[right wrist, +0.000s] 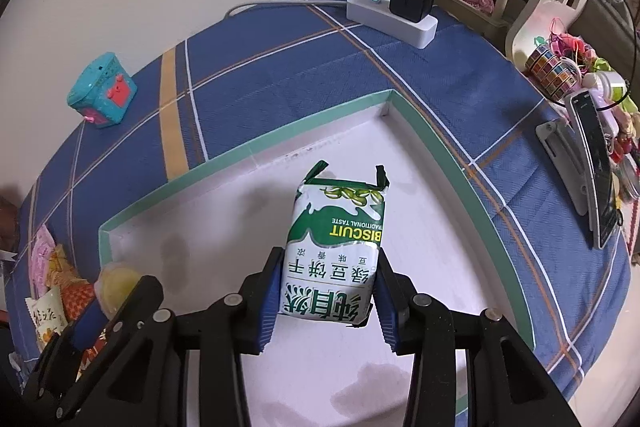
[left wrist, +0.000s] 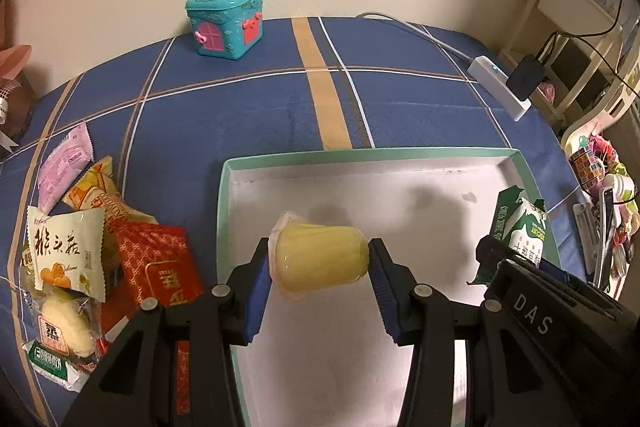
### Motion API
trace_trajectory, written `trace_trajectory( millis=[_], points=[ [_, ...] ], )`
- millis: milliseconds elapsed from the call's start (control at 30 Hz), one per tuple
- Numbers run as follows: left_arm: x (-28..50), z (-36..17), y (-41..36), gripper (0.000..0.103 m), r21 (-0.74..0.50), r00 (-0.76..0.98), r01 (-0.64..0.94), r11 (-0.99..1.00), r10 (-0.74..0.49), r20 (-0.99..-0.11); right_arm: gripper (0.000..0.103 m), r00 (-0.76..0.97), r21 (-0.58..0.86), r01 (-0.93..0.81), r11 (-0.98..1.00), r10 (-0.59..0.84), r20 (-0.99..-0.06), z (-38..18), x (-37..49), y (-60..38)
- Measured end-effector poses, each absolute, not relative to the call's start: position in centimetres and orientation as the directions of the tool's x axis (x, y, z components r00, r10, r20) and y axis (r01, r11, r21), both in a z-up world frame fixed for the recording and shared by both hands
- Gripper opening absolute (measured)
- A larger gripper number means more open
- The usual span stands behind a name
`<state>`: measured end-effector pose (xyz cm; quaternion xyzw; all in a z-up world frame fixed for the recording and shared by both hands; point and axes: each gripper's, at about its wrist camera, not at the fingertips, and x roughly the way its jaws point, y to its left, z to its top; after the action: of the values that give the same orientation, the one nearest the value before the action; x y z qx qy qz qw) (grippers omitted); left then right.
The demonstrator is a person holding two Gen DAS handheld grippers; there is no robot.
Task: Organize snacks
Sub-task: 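Lower and release the pudding cup with the left tool while the right releases the carton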
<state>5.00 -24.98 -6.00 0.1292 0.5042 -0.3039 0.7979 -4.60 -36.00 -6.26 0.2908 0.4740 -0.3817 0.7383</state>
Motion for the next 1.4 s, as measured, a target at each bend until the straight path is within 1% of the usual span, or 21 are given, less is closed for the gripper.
trace_trajectory(
  millis=[167,433,633,667,700,733,767,800,867,900,933,967,1000,1033,1167,1200,1267,1400],
  points=[
    [5.1,-6.0,-25.2,0.049,-0.096,0.309,0.615,0.782,-0.352,-0.884,0.045,0.259,0.070,0.838,0.540,-0.281,-0.924,-6.4,-4.5,-36.1],
    [5.0,-4.0,-24.7,0.049,-0.098,0.319,0.612,0.785,-0.359,-0.877,0.044,0.279,0.076,0.829,0.555,-0.292,-0.915,-4.9,-4.7,-35.9],
    [5.4,-3.6,-23.8,0.051,-0.072,0.332,0.573,0.816,-0.311,-0.891,0.045,0.280,0.081,0.827,0.556,-0.284,-0.917,-4.6,-4.8,-36.1],
    [5.6,-3.7,-23.6,0.053,-0.069,0.334,0.565,0.822,-0.304,-0.892,0.046,0.278,0.082,0.825,0.560,-0.274,-0.921,-4.8,-4.7,-36.1],
    [5.8,-3.8,-23.3,0.057,-0.067,0.336,0.555,0.829,-0.297,-0.894,0.049,0.277,0.084,0.823,0.562,-0.269,-0.922,-4.9,-4.7,-36.1],
    [6.0,-3.9,-23.1,0.059,-0.066,0.338,0.544,0.837,-0.290,-0.895,0.058,0.277,0.087,0.821,0.564,-0.261,-0.925,-5.2,-4.6,-36.1],
    [6.2,-4.0,-22.8,0.062,-0.065,0.339,0.531,0.845,-0.283,-0.897,0.062,0.274,0.088,0.820,0.565,-0.253,-0.928,-5.4,-4.5,-36.1],
    [6.3,-4.1,-22.6,0.064,-0.066,0.340,0.523,0.850,-0.279,-0.898,0.065,0.274,0.089,0.819,0.567,-0.250,-0.929,-5.6,-4.5,-36.0],
    [6.6,-4.2,-22.1,0.070,-0.065,0.345,0.502,0.862,-0.269,-0.899,0.067,0.277,0.093,0.812,0.576,-0.239,-0.931,-5.8,-4.3,-35.8],
    [6.8,-4.2,-21.9,0.071,-0.065,0.348,0.495,0.866,-0.267,-0.899,0.072,0.279,0.095,0.810,0.579,-0.238,-0.930,-5.8,-4.3,-35.8],
    [7.0,-4.2,-21.7,0.071,-0.065,0.352,0.486,0.871,-0.264,-0.898,0.074,0.282,0.097,0.809,0.580,-0.238,-0.930,-5.8,-4.3,-35.7],
    [7.1,-4.2,-21.5,0.074,-0.064,0.356,0.479,0.875,-0.261,-0.898,0.078,0.286,0.099,0.808,0.581,-0.238,-0.928,-5.8,-4.3,-35.7],
    [7.3,-4.2,-21.2,0.081,-0.064,0.360,0.471,0.880,-0.258,-0.897,0.081,0.289,0.102,0.806,0.583,-0.237,-0.928,-5.8,-4.3,-35.6],
    [7.4,-4.2,-21.0,0.083,-0.061,0.368,0.461,0.885,-0.253,-0.894,0.085,0.291,0.103,0.805,0.585,-0.237,-0.927,-5.7,-4.3,-35.6],
    [7.9,-3.9,-20.2,0.092,-0.046,0.392,0.441,0.896,-0.238,-0.889,0.093,0.306,0.111,0.794,0.598,-0.235,-0.922,-5.4,-4.1,-35.2],
    [7.9,-3.8,-20.0,0.095,-0.041,0.398,0.437,0.898,-0.234,-0.887,0.096,0.310,0.110,0.789,0.604,-0.236,-0.921,-5.3,-4.1,-35.0],
    [8.0,-3.7,-19.6,0.101,-0.022,0.416,0.430,0.903,-0.220,-0.882,0.098,0.314,0.110,0.782,0.613,-0.237,-0.919,-5.1,-3.9,-34.7],
    [8.0,-3.0,-18.8,0.102,-0.003,0.443,0.427,0.904,-0.212,-0.871,0.098,0.332,0.125,0.768,0.627,-0.223,-0.917,-4.9,-3.8,-34.1]
  ],
)
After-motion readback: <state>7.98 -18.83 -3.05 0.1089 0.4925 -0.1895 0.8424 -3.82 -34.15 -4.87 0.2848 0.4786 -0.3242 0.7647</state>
